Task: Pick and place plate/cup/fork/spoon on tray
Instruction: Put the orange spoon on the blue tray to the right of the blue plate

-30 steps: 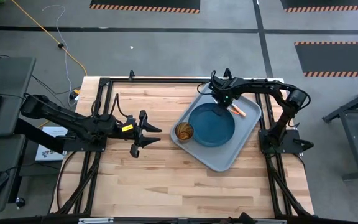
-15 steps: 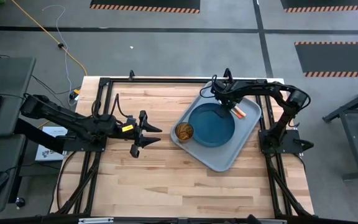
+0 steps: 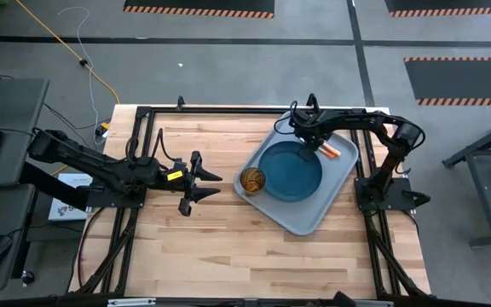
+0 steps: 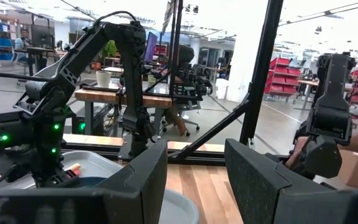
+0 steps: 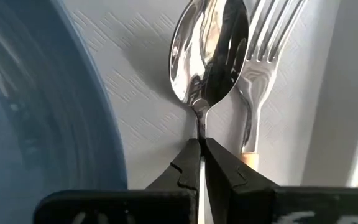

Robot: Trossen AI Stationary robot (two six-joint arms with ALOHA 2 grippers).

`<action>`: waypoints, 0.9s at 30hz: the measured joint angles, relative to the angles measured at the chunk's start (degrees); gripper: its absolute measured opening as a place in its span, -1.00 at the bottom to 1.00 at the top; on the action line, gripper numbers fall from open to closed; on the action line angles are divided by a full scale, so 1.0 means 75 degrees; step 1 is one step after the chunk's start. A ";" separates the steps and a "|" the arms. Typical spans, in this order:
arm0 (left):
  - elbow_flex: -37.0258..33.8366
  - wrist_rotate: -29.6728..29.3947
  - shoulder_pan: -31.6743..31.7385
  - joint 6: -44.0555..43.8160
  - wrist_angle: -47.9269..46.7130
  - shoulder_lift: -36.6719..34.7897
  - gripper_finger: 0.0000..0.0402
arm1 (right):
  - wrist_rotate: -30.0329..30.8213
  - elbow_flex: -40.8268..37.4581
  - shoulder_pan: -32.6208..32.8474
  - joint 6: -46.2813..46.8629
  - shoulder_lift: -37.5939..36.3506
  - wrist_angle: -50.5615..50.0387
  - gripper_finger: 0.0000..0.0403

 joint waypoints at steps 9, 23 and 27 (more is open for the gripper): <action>0.0000 0.0000 0.0000 0.0001 0.0000 0.0000 -0.26 | -0.0361 0.0010 0.0003 0.0791 0.0000 -0.0045 -1.00; 0.0000 0.0000 0.0000 -0.0044 0.0003 0.0000 -0.26 | -0.0351 0.0009 0.0003 0.0909 0.0000 -0.0042 -1.00; 0.0000 0.0000 0.0000 -0.0047 0.0003 0.0000 -0.26 | -0.0351 0.0011 0.0003 0.0907 0.0000 -0.0042 -1.00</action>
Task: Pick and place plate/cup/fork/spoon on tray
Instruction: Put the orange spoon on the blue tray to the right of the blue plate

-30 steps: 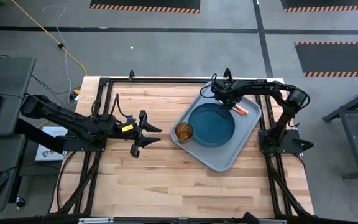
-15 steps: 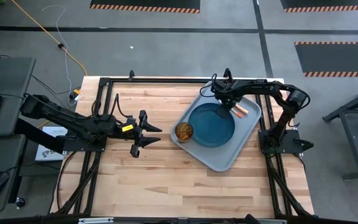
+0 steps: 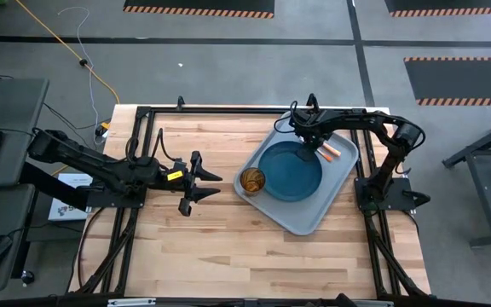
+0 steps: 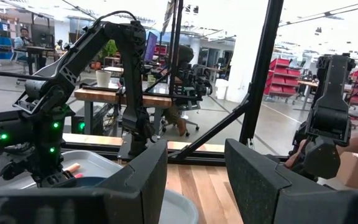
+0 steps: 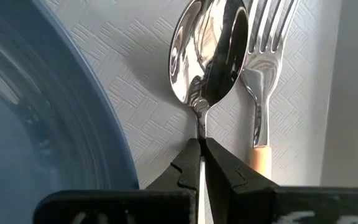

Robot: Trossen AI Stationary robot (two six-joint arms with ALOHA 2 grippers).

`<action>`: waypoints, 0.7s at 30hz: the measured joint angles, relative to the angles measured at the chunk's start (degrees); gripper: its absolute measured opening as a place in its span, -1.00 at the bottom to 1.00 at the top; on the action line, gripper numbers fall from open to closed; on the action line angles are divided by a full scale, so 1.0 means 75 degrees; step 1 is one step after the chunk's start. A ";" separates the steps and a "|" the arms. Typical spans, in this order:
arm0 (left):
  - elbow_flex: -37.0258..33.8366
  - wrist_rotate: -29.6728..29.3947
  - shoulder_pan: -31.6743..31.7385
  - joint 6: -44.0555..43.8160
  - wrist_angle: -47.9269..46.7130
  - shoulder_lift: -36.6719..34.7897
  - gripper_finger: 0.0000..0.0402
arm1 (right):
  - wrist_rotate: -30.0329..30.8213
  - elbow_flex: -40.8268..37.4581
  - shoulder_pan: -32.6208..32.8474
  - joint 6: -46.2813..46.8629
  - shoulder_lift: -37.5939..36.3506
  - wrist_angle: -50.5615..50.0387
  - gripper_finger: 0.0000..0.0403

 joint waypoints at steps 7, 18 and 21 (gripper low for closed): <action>0.0000 0.0000 0.0000 -0.0003 0.0000 0.0000 -0.26 | 0.0010 0.0000 0.0000 0.0000 0.0000 0.0004 -0.99; 0.0000 0.0000 -0.0002 -0.0003 0.0000 0.0000 -0.26 | 0.0207 -0.0001 0.0000 -0.0116 0.0000 0.0008 -0.54; 0.0000 0.0000 -0.0001 -0.0003 0.0000 0.0000 -0.26 | 0.0298 0.0000 0.0001 -0.0238 0.0000 0.0015 -0.47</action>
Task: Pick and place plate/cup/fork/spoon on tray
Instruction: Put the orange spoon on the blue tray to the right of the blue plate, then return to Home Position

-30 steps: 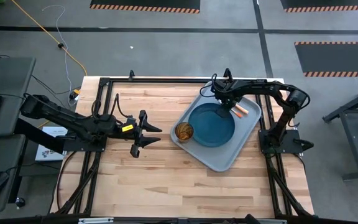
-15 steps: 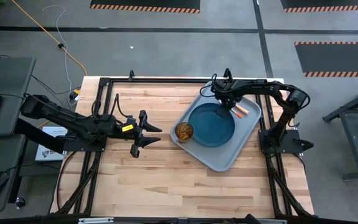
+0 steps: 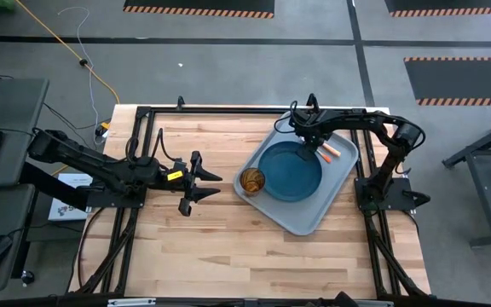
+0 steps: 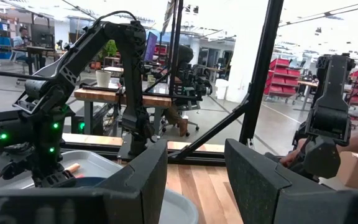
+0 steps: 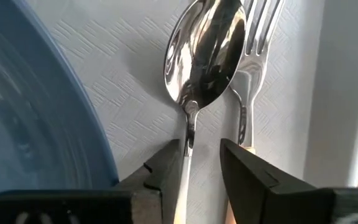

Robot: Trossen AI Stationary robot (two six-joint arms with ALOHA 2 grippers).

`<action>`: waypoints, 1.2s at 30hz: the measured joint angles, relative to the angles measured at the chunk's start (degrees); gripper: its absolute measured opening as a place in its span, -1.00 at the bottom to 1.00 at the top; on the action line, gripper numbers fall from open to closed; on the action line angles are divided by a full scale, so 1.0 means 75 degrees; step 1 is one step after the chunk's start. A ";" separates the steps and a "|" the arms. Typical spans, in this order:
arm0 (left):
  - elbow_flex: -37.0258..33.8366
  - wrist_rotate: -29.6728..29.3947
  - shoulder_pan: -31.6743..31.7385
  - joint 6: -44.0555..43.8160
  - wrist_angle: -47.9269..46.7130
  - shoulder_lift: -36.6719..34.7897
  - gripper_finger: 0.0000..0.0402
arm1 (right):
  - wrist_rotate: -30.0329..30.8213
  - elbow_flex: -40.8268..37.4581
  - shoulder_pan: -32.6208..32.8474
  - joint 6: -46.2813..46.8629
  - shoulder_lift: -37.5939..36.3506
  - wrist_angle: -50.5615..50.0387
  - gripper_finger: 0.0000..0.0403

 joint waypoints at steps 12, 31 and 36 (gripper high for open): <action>0.0000 0.0002 0.0001 0.0000 0.0015 0.0000 -0.26 | -0.0012 -0.0003 0.0002 -0.0201 -0.0914 0.0058 -0.45; 0.0000 0.0003 0.0001 0.0001 -0.0290 0.0003 -0.26 | -0.3452 -0.0009 0.1328 -0.0136 -0.5041 0.1752 -0.45; 0.0000 0.0000 0.0011 -0.0070 -0.0360 0.0003 -0.26 | -0.3358 -0.0009 0.2385 -0.0018 -0.5707 0.2213 -0.45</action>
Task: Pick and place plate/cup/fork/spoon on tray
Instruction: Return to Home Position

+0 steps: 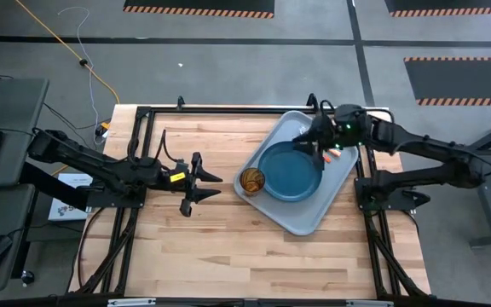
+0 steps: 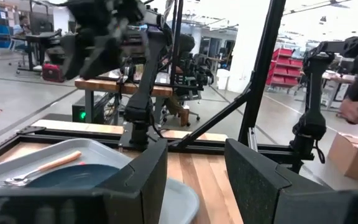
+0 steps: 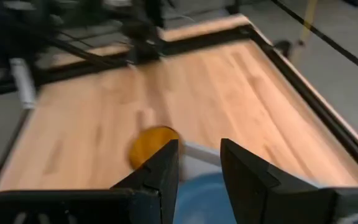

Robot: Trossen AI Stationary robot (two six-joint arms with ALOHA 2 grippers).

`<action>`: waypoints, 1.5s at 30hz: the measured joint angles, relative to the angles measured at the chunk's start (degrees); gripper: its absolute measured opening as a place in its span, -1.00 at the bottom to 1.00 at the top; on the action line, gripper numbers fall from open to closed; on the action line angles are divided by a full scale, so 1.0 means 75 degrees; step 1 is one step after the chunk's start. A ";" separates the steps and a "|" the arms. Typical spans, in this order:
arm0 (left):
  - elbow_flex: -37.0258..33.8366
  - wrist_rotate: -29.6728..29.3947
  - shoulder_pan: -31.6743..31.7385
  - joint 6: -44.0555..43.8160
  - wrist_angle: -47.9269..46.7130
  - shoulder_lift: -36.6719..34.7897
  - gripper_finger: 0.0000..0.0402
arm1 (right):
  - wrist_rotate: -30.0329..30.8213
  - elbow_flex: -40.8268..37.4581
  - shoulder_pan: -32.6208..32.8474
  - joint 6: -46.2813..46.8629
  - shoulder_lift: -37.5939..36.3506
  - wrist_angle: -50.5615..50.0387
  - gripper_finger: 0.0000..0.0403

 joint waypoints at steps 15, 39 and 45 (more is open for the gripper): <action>0.0003 0.0152 0.0807 -0.0287 -0.3253 -0.2489 -0.33 | 0.0832 -0.0009 0.1629 0.0372 -0.0141 0.0405 -0.45; 0.0003 -0.0081 0.1578 0.0541 -0.4228 -0.4069 -1.00 | 0.0791 -0.0009 0.1612 0.0205 -0.0599 -0.0178 -0.70; 0.0006 0.0015 0.2275 0.0298 -0.5222 -0.4834 -1.00 | 0.0775 -0.0009 0.1612 0.0238 -0.0835 -0.0499 -0.88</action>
